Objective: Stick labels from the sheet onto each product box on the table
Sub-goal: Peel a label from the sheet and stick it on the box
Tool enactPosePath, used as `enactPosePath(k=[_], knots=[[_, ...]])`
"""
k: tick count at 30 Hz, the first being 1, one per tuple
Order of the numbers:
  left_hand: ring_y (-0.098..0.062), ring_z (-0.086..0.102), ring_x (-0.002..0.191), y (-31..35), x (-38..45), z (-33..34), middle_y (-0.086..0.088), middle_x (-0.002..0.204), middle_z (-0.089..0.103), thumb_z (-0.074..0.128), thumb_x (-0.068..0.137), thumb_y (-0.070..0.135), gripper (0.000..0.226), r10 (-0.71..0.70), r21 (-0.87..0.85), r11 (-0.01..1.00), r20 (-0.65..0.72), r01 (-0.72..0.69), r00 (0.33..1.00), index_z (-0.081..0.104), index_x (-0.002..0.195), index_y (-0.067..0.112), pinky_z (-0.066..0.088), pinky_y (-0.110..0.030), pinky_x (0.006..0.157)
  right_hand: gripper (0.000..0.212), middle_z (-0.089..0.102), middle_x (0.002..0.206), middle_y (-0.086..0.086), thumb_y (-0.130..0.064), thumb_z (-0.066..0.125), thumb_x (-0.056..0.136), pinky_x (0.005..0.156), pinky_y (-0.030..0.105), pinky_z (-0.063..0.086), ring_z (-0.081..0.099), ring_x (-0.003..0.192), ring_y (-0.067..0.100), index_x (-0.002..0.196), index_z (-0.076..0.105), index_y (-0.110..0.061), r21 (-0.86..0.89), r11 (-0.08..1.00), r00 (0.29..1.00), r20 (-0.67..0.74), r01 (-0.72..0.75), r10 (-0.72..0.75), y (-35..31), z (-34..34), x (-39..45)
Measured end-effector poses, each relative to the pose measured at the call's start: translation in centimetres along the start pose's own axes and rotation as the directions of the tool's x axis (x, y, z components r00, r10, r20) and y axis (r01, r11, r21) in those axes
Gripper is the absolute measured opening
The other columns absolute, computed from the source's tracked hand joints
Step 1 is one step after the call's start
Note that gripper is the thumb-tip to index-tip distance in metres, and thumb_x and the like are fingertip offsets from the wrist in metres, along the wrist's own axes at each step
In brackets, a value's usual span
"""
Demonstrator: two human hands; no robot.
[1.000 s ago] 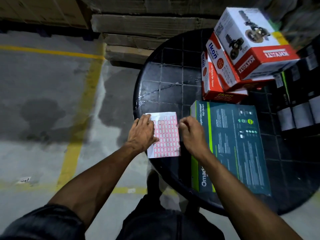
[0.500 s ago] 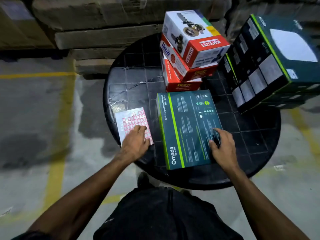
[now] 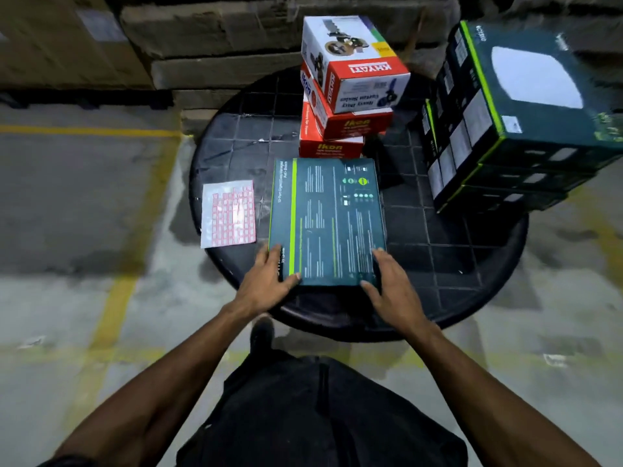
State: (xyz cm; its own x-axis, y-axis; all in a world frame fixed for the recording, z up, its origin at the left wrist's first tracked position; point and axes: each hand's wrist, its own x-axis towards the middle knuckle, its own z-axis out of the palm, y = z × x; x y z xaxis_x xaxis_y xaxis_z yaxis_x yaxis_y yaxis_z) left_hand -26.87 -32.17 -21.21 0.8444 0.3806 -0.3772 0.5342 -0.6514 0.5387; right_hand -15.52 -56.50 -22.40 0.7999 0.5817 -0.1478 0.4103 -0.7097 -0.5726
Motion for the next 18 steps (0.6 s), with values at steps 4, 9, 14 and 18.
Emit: enactPosePath(k=[4, 9, 14, 18], knots=[[-0.033, 0.026, 0.144, 1.1, -2.0, 1.4, -0.011, 0.162, -0.007, 0.064, 0.084, 0.056, 0.103, -0.037, 0.093, 0.995, 0.013, 0.036, 0.999, 0.004, 0.156, 0.014, 0.029, -0.039, 0.112, 0.074, 0.024, 0.16, 0.001, -0.035, 0.062, 0.094, 0.116, 0.04, 0.027, 0.018, 0.148, 0.019, 0.154, 0.02, -0.021, -0.051, 0.998, 0.997, 0.071, 0.022, -0.018, 0.9, -1.3, -1.1], [-0.031, 0.031, 0.142, 2.1, -2.9, 2.4, -0.005, 0.162, -0.016, 0.061, 0.087, 0.056, 0.102, -0.013, 0.262, 0.965, -0.017, 0.017, 1.0, 0.003, 0.155, 0.006, 0.036, -0.04, 0.105, 0.076, 0.031, 0.157, 0.002, -0.035, 0.066, 0.092, 0.106, 0.044, 0.039, 0.029, 0.143, 0.022, 0.152, 0.021, -0.021, -0.123, 0.991, 0.995, 0.097, 0.05, -0.038, 1.0, -2.6, -1.6], [-0.029, 0.029, 0.143, 1.9, -2.7, 2.1, -0.003, 0.163, -0.011, 0.059, 0.085, 0.062, 0.102, -0.025, 0.261, 0.965, -0.003, 0.025, 1.0, 0.006, 0.155, 0.01, 0.036, -0.042, 0.105, 0.076, 0.038, 0.153, 0.005, -0.031, 0.068, 0.09, 0.103, 0.045, 0.041, 0.036, 0.139, 0.025, 0.15, 0.025, -0.019, -0.122, 0.99, 0.995, 0.088, 0.064, -0.053, 1.0, -2.9, -1.3], [-0.034, 0.027, 0.143, 2.4, -2.4, 2.8, -0.005, 0.163, -0.007, 0.058, 0.085, 0.062, 0.101, -0.036, 0.29, 0.956, -0.012, 0.038, 0.999, 0.007, 0.154, 0.01, 0.033, -0.045, 0.11, 0.071, 0.045, 0.147, 0.003, -0.031, 0.072, 0.087, 0.102, 0.044, 0.042, 0.042, 0.133, 0.025, 0.145, 0.033, -0.02, -0.157, 0.986, 0.998, 0.048, 0.055, -0.048, 1.1, -2.9, -1.1]])
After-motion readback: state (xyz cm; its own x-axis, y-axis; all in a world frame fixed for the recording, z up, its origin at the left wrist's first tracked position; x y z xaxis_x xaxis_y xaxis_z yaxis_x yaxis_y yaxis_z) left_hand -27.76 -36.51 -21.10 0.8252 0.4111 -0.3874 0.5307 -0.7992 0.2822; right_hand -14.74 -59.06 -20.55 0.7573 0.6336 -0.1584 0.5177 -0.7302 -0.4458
